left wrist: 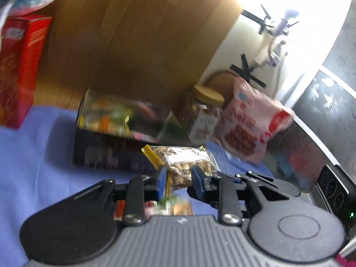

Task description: Organize snacks

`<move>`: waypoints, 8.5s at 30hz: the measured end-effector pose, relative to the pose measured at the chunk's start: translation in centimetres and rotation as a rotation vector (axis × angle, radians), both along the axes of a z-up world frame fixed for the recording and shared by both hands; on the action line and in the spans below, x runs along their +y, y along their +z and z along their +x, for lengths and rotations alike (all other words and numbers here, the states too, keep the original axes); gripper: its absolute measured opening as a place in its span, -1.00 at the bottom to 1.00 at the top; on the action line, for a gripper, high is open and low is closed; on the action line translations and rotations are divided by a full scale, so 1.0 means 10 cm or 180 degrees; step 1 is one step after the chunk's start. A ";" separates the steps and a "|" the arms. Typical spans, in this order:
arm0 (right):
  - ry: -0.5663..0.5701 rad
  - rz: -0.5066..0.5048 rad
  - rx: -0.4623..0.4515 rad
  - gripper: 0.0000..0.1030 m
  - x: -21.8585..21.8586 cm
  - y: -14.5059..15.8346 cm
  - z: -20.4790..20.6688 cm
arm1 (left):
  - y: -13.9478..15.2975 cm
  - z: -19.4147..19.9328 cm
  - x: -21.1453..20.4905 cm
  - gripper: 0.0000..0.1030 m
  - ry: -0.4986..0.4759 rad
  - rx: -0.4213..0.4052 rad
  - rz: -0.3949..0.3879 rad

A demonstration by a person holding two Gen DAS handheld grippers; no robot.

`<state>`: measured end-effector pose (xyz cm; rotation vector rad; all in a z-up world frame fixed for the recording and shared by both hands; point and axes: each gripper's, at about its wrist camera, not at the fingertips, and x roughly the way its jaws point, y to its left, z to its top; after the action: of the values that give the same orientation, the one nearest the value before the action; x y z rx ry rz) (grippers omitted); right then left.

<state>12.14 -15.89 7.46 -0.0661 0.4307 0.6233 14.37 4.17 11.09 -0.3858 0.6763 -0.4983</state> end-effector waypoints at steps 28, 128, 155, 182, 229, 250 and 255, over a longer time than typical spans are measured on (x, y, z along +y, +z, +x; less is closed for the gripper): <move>0.0345 0.0718 0.0784 0.09 -0.11 -0.24 0.20 | -0.38 -0.05 0.70 -0.26 0.0471 0.0212 0.0114; -0.0307 0.0915 0.0648 -0.01 -0.84 -0.47 0.54 | -0.38 0.37 -0.20 -0.01 0.0034 0.0297 -0.0009; -0.0370 0.1460 0.1598 -0.67 -1.13 -1.00 -0.63 | -0.96 -1.00 -0.64 0.00 -0.0510 0.0861 -0.0145; -0.0622 0.2180 0.1575 -0.81 -2.26 -1.29 -1.09 | -1.15 -0.58 -1.14 -0.16 -0.1038 0.1185 -0.0639; 0.0207 0.1428 0.1182 -0.74 -0.61 0.07 0.76 | -0.09 0.49 0.30 -0.65 0.0013 0.0082 -0.0507; -0.0421 0.0039 0.0108 -0.21 -0.05 -0.12 0.98 | -0.20 0.78 0.09 -0.19 0.0319 -0.0127 0.0467; -0.0316 0.0457 0.0247 -0.10 -0.28 -0.15 0.45 | -0.19 0.17 0.26 -0.06 0.0314 -0.0154 0.0388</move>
<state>16.64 -18.68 5.93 0.1160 0.4601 0.5587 16.03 6.73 9.17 -0.2901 0.6342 -0.3697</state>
